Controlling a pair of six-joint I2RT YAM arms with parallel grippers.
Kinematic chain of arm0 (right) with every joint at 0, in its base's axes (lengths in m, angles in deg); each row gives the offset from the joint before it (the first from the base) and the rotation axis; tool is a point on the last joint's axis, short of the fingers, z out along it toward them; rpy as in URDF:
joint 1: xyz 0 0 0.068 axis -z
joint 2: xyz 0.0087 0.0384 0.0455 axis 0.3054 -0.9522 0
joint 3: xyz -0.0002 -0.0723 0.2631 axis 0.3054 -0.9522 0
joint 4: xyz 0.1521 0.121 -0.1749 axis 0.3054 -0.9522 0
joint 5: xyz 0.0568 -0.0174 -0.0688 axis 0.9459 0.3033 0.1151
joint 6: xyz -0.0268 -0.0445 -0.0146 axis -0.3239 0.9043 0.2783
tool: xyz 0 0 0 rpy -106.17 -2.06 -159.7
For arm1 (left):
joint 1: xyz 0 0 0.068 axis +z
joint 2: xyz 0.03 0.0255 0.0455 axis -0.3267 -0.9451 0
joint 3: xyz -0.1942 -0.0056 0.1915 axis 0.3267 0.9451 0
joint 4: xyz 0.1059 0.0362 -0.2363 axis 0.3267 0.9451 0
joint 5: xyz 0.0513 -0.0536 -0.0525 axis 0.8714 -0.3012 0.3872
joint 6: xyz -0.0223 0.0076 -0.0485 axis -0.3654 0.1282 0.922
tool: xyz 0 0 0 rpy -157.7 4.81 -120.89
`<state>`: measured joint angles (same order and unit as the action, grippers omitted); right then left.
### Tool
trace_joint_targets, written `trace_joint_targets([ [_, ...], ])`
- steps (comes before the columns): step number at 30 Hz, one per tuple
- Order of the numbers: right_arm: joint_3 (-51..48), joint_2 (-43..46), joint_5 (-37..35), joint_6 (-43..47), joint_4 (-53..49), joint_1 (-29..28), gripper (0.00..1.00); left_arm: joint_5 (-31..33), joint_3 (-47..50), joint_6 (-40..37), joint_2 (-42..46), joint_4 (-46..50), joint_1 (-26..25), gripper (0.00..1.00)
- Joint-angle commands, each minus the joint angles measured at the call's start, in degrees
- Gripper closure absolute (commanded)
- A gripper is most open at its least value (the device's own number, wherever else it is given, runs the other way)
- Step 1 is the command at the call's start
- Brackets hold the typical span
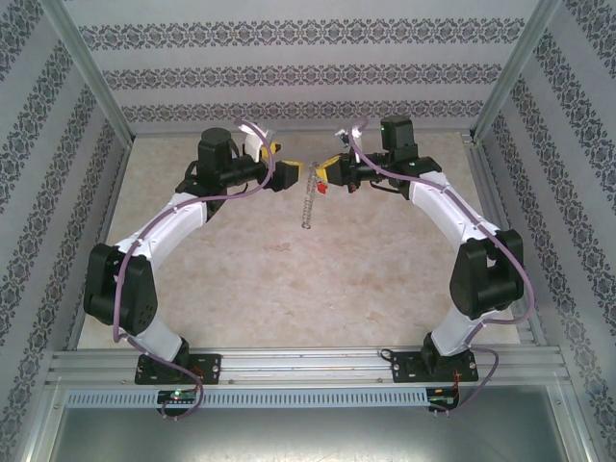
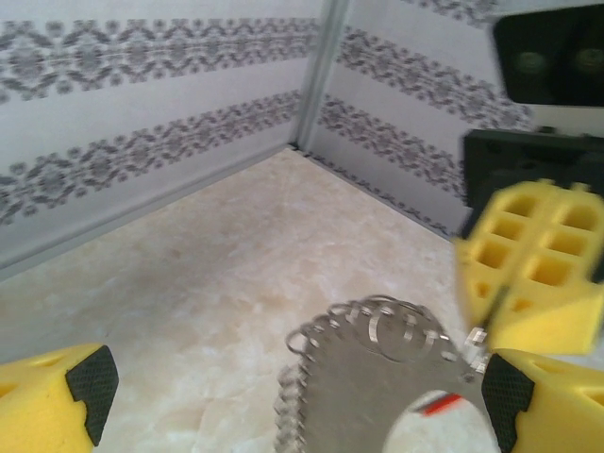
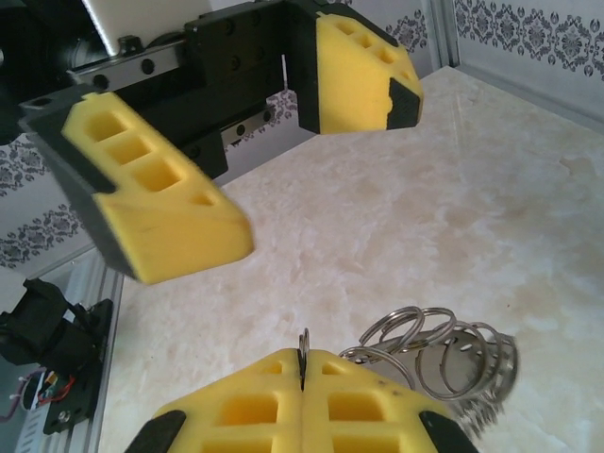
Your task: Put the keys on the keyring
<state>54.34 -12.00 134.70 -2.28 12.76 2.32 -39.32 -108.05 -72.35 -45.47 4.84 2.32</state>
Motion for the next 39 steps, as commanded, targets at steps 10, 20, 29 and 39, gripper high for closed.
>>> trace_joint_targets([
  [10,5.50,-1.41,3.37,1.45,-1.00,0.26,1.00,-3.96,-7.92,-0.24,-4.33,8.55,2.16,0.00],
  [20,6.05,-2.85,5.09,0.81,-0.29,0.32,1.00,-14.31,-10.45,-1.49,-5.06,13.64,2.20,0.12],
  [29,4.91,-2.25,7.17,0.20,0.57,0.09,1.00,-22.75,-10.56,-0.20,-4.62,15.10,2.12,0.36],
  [39,5.60,-3.36,8.09,0.08,1.13,-0.84,1.00,-24.21,-11.08,-1.30,-4.58,17.22,0.54,0.41],
])
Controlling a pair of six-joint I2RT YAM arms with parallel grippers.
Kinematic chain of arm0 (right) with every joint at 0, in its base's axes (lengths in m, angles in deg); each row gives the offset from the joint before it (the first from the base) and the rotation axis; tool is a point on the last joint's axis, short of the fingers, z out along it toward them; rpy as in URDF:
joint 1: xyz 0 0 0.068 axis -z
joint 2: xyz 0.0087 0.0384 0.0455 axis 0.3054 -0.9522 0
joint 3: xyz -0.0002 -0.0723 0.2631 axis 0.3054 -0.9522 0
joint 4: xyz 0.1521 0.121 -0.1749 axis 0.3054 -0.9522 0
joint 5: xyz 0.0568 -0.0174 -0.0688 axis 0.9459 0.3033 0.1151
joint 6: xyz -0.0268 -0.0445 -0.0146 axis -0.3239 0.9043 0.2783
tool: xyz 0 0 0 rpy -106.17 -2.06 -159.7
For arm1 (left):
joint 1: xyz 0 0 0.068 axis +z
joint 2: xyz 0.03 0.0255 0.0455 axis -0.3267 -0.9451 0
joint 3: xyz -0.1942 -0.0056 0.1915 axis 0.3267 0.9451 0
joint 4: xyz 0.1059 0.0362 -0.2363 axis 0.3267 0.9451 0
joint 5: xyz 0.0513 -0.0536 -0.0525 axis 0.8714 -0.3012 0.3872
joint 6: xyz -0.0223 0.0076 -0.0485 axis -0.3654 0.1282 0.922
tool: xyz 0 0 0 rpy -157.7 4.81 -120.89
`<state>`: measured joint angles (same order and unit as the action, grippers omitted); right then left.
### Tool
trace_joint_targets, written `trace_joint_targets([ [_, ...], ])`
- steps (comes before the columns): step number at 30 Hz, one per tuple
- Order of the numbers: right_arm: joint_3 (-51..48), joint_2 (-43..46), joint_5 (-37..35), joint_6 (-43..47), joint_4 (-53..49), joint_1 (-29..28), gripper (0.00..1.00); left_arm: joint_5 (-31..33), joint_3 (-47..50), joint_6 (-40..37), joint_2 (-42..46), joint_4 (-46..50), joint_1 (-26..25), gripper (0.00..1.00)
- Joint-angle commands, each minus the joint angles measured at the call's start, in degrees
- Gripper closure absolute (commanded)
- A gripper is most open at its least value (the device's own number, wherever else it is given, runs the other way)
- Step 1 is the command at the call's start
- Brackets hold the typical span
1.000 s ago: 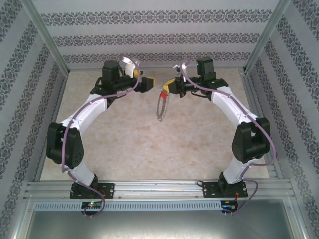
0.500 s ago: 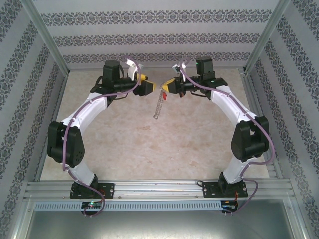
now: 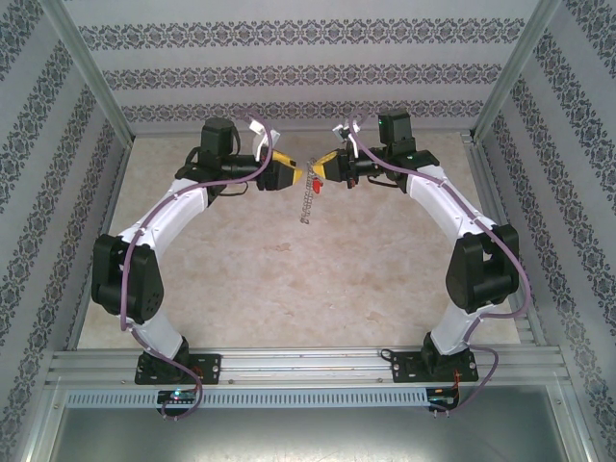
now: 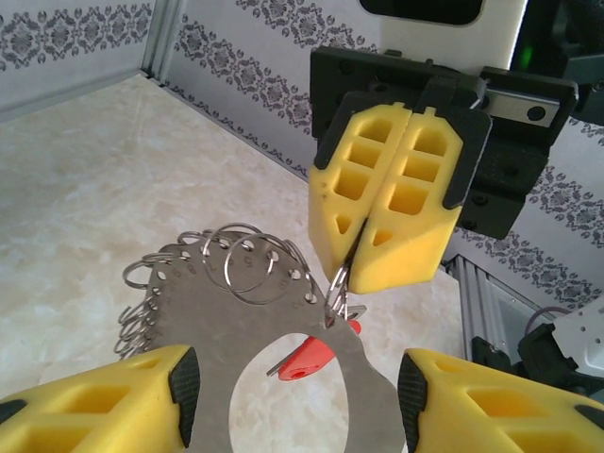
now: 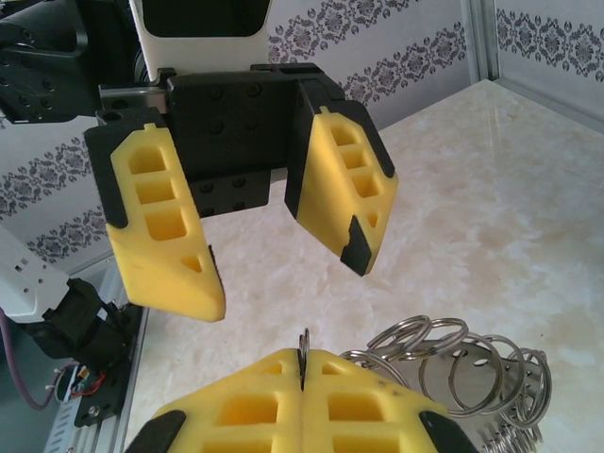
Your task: Put the keys on the keyring
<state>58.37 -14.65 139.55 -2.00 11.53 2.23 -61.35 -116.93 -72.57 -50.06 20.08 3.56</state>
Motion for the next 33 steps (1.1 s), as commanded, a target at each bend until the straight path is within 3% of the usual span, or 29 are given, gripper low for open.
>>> trace_joint_targets([
  [1,1.67,-0.91,3.39,-0.33,2.38,-0.84,1.00,-2.37,-2.54,-1.25,-0.13,2.26,-0.82,0.42],
  [10,2.47,-1.96,3.09,-0.08,1.98,-2.43,1.00,-3.23,-3.42,-1.69,-0.96,3.04,-1.72,0.44],
  [14,2.53,-2.32,3.09,-0.17,2.08,-2.57,1.00,-3.84,-3.66,-2.14,-1.53,3.81,-1.78,0.51],
  [22,2.05,-1.55,2.82,0.11,2.00,-2.50,1.00,-3.93,-3.32,-3.28,-1.60,4.18,-1.77,0.50],
  [31,2.29,-1.69,2.74,-0.47,2.42,-2.48,1.00,-7.34,-3.03,-3.44,-1.79,4.35,-1.83,0.65],
  [33,2.29,-1.71,2.81,-0.52,2.64,-2.39,1.00,-7.71,-3.05,-3.76,-1.95,4.84,-1.82,0.61],
])
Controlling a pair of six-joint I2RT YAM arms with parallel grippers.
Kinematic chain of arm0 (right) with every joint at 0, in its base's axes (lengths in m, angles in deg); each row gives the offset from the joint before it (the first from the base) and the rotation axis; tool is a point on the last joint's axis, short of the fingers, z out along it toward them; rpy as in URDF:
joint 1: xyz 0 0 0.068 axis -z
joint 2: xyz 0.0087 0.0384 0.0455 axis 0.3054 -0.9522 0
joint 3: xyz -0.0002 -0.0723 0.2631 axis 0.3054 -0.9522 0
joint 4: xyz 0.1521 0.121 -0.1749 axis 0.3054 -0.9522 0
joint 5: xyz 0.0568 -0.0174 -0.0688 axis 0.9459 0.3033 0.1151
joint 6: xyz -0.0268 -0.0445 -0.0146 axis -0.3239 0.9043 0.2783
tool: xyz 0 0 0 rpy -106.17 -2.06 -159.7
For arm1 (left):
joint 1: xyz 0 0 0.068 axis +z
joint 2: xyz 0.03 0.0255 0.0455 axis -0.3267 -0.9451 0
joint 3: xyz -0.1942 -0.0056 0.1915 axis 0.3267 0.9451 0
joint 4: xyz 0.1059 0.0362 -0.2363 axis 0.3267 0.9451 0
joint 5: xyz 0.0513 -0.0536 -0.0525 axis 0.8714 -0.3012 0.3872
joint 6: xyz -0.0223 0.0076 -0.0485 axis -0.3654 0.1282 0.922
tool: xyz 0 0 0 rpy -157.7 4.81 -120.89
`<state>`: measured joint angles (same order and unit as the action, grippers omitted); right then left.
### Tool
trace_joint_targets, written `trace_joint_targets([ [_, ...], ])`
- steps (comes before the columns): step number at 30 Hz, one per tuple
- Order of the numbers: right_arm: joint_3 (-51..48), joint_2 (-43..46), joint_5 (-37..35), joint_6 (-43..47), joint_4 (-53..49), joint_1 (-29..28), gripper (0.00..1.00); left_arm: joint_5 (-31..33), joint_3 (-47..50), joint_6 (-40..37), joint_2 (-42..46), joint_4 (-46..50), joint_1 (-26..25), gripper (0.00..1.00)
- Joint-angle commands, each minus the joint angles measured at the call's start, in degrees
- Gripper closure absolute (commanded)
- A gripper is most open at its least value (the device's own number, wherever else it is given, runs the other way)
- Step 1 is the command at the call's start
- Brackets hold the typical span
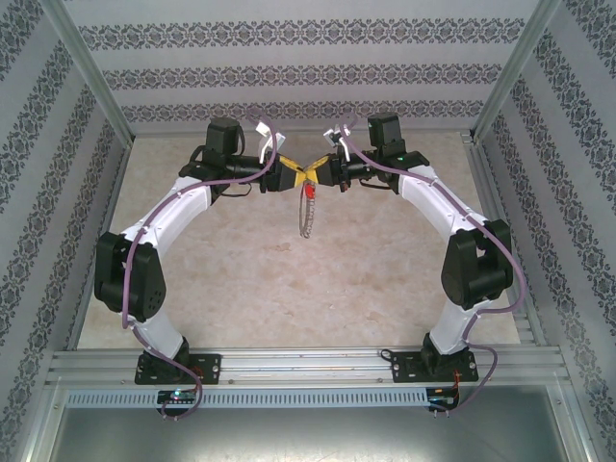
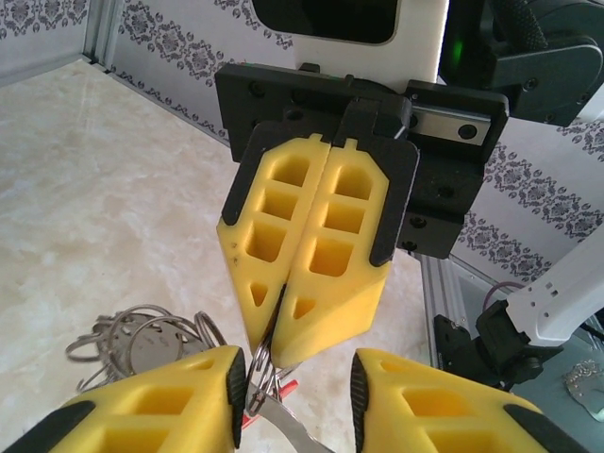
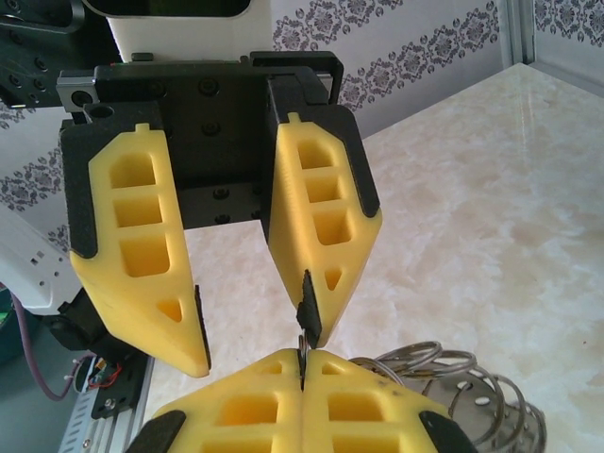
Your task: Put the keys on the keyring
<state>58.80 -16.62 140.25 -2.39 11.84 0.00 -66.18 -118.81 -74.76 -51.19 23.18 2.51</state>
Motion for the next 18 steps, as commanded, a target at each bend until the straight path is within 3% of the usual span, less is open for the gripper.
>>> trace_joint_targets([
  [1,1.85,0.26,2.12,-0.13,2.37,-0.28,1.00,-2.81,-1.12,-1.79,-0.84,1.85,-0.77,0.59],
  [7,1.76,0.09,2.31,-0.40,2.59,-0.17,1.00,-3.59,-0.19,-1.88,-1.00,0.91,-0.78,0.62],
  [10,1.63,0.08,2.30,-0.47,2.68,-0.11,1.00,-3.77,0.10,-2.15,-1.01,0.71,-0.81,0.73],
  [18,1.59,0.18,2.38,-0.49,2.79,-0.06,1.00,-3.94,0.71,-1.71,-1.30,-0.52,-0.78,0.73],
])
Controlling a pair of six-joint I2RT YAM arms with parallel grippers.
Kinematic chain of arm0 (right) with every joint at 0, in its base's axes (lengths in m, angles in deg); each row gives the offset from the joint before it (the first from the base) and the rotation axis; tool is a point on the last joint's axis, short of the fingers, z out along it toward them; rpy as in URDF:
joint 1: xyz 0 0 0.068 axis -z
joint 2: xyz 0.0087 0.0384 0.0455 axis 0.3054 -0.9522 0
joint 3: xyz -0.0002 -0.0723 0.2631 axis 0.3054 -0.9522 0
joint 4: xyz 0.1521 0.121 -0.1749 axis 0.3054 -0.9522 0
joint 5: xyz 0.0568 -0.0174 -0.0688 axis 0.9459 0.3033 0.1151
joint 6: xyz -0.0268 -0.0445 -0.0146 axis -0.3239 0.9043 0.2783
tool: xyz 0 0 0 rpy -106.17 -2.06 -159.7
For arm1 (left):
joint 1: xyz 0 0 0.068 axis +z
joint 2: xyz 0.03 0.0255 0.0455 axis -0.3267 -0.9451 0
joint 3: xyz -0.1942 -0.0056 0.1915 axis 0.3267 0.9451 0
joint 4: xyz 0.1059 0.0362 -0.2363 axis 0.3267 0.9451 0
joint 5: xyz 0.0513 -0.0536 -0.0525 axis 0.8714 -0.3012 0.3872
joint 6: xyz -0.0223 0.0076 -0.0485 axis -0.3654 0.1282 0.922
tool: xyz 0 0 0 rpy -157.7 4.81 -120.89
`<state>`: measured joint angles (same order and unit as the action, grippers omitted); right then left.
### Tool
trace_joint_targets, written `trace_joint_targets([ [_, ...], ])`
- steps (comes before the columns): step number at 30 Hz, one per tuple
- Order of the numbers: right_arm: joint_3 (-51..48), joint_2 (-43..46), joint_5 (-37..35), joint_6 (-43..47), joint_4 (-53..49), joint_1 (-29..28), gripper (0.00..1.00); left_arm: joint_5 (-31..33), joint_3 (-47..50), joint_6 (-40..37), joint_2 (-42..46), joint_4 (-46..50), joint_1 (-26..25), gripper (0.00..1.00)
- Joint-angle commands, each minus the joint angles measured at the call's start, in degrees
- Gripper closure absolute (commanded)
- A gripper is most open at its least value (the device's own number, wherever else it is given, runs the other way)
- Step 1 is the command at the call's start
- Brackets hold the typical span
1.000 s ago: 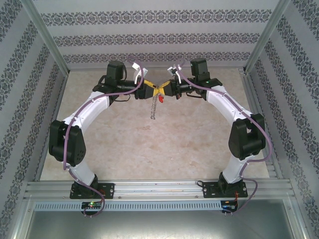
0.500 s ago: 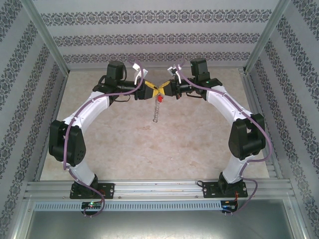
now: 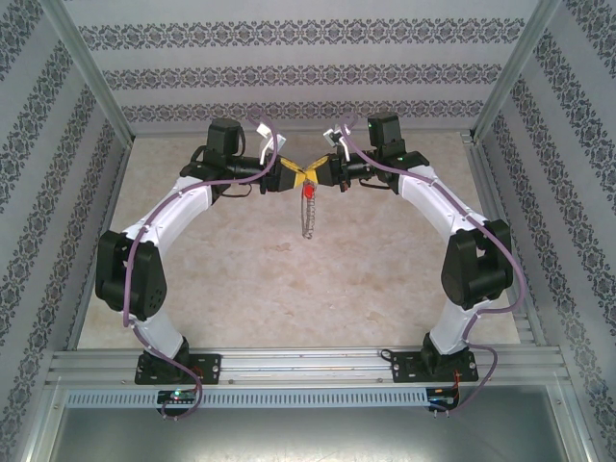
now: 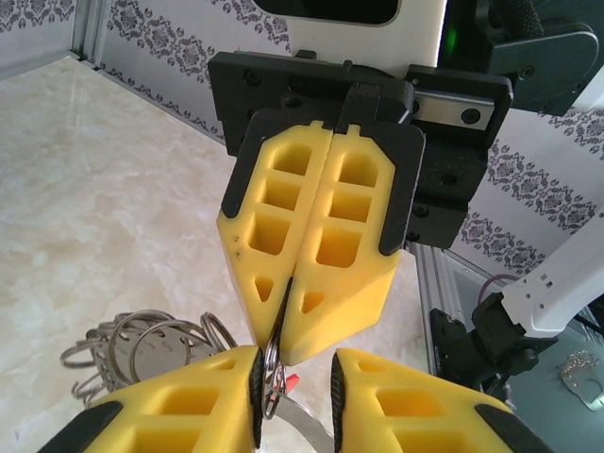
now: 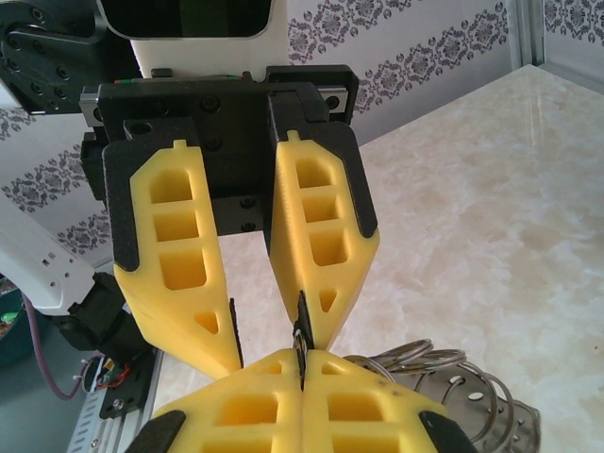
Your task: Put the keys on the keyring
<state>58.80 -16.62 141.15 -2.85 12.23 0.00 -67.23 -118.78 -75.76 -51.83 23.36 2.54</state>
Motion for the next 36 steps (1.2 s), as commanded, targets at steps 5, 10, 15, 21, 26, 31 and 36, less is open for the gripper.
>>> trace_joint_targets([
  [5,1.59,0.08,1.58,-0.11,2.47,-0.14,1.00,-2.27,1.37,-1.53,-0.31,-0.71,-0.78,0.75],
  [10,1.43,0.00,1.66,-0.37,2.83,-0.09,1.00,-2.19,1.75,-0.95,-0.29,-2.12,-0.80,0.89],
  [15,0.81,0.48,1.84,-0.72,3.36,-0.24,1.00,-2.02,3.00,1.54,-0.14,-6.93,-0.86,0.99],
  [21,-3.31,3.69,0.81,-4.94,7.94,1.45,0.77,-0.78,6.65,4.74,1.65,-15.21,-0.78,1.00],
  [26,-13.79,9.57,-1.57,-15.95,23.50,4.05,0.68,0.24,10.37,6.15,3.97,-22.43,-0.81,1.00],
  [31,-21.08,13.26,-7.30,-19.21,28.53,3.42,0.64,0.93,13.53,6.39,5.89,-27.47,-0.78,1.00],
  [36,-27.40,14.58,-10.10,-22.87,35.74,2.44,0.59,0.68,15.03,9.48,6.55,-32.90,-0.83,1.00],
])
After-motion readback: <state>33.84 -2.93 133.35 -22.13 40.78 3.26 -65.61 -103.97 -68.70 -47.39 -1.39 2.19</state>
